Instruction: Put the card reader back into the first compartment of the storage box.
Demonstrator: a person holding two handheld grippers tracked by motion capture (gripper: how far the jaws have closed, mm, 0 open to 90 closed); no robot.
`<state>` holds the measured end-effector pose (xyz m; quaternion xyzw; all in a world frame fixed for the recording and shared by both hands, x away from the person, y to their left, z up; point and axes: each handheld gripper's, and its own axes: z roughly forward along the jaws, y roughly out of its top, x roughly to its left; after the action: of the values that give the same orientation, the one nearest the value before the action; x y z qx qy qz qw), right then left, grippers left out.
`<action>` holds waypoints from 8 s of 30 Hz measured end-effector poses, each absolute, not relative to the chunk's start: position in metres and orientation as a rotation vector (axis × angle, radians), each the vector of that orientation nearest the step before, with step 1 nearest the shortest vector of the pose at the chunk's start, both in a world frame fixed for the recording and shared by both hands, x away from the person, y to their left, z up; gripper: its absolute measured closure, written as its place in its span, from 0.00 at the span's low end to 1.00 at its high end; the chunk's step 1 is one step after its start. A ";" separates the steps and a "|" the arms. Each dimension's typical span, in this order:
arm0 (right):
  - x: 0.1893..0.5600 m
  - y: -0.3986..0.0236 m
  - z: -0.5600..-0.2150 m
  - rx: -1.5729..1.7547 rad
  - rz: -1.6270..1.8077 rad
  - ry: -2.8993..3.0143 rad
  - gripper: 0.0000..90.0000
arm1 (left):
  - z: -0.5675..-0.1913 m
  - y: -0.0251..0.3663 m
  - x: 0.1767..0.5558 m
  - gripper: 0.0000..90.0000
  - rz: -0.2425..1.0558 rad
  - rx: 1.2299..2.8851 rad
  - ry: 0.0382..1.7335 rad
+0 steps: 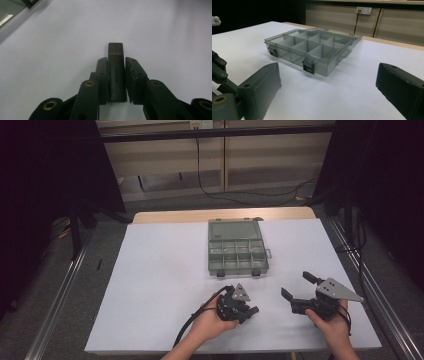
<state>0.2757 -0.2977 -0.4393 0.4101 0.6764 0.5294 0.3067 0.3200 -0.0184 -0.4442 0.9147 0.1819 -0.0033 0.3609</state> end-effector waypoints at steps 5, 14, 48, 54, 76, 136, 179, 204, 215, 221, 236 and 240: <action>0.275 -0.299 -0.439 1.091 1.407 1.782 0.05 | -0.443 -0.015 0.324 0.82 -0.052 2.332 0.515; 0.274 -0.299 -0.439 1.094 1.414 1.780 0.05 | -0.432 -0.004 0.333 0.82 -0.059 2.303 0.577; 0.273 -0.300 -0.439 1.104 1.456 1.756 0.04 | -0.395 0.022 0.366 0.82 -0.048 2.234 0.710; 0.273 -0.301 -0.439 1.106 1.464 1.755 0.04 | -0.386 0.024 0.372 0.82 -0.033 2.221 0.726; 0.273 -0.302 -0.438 1.103 1.467 1.749 0.04 | -0.372 0.032 0.389 0.82 0.015 2.195 0.798; 0.273 -0.299 -0.439 1.080 1.471 1.768 0.04 | -0.360 0.039 0.442 0.82 0.159 2.131 1.025; 0.272 -0.300 -0.437 1.082 1.491 1.756 0.04 | -0.373 0.037 0.472 0.82 0.255 2.072 1.175; 0.272 -0.300 -0.438 1.078 1.495 1.759 0.04 | -0.381 0.036 0.482 0.82 0.260 2.040 1.234; 0.272 -0.301 -0.437 1.075 1.496 1.754 0.04 | -0.385 0.031 0.485 0.82 0.272 2.040 1.253; 0.272 -0.300 -0.437 1.073 1.496 1.758 0.04 | -0.385 0.031 0.486 0.82 0.277 2.042 1.257; 0.272 -0.300 -0.437 1.065 1.497 1.762 0.04 | -0.396 0.024 0.491 0.82 0.289 2.039 1.289; 0.272 -0.301 -0.437 1.064 1.494 1.762 0.04 | -0.400 0.023 0.493 0.82 0.298 2.046 1.298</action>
<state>0.2718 -0.3008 -0.4372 0.3998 0.6620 0.5613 0.2947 0.4925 0.0226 -0.4001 0.7872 0.4993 0.1146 0.3433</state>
